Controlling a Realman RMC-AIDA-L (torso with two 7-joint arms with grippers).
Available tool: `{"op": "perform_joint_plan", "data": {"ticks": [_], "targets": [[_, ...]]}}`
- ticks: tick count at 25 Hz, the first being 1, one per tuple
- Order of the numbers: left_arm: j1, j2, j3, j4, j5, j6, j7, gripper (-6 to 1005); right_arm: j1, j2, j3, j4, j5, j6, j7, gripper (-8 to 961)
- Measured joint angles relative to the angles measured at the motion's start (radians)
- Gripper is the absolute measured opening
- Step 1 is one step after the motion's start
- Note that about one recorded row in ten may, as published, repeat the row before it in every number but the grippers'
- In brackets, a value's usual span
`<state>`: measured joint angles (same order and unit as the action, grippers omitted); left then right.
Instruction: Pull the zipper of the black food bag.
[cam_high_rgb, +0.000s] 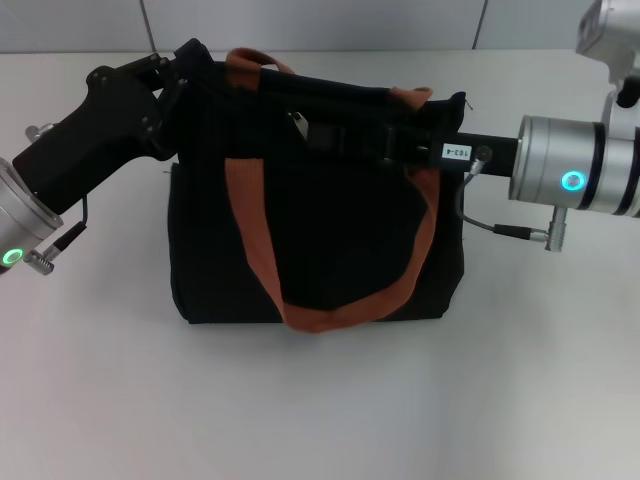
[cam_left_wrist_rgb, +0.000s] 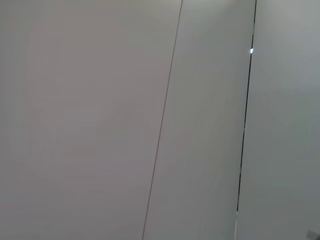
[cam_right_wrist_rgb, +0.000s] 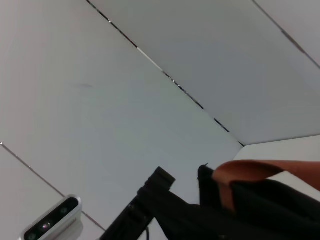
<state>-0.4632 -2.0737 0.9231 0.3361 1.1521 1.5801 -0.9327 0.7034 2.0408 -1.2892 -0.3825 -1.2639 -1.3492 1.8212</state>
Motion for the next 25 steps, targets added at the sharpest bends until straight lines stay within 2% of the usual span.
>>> {"op": "perform_joint_plan", "data": {"ticks": [14,18,20,25], "targets": [[0.000,0.000,0.001,0.000,0.000,-0.006,0.000,32,-0.091,-0.025,0.020,-0.067,0.000,-0.007,0.049,-6],[-0.002,0.000,0.001,-0.002,0.000,-0.006,0.000,32,-0.104,-0.027,0.033,-0.070,0.002,-0.014,0.039,-4],[-0.004,0.000,0.000,-0.004,-0.001,-0.007,0.000,32,-0.121,-0.020,0.067,-0.078,0.006,-0.047,-0.009,-1],[-0.008,-0.001,0.002,-0.006,-0.002,0.000,-0.016,31,-0.158,0.019,0.198,-0.096,0.009,-0.200,-0.184,5]]}}
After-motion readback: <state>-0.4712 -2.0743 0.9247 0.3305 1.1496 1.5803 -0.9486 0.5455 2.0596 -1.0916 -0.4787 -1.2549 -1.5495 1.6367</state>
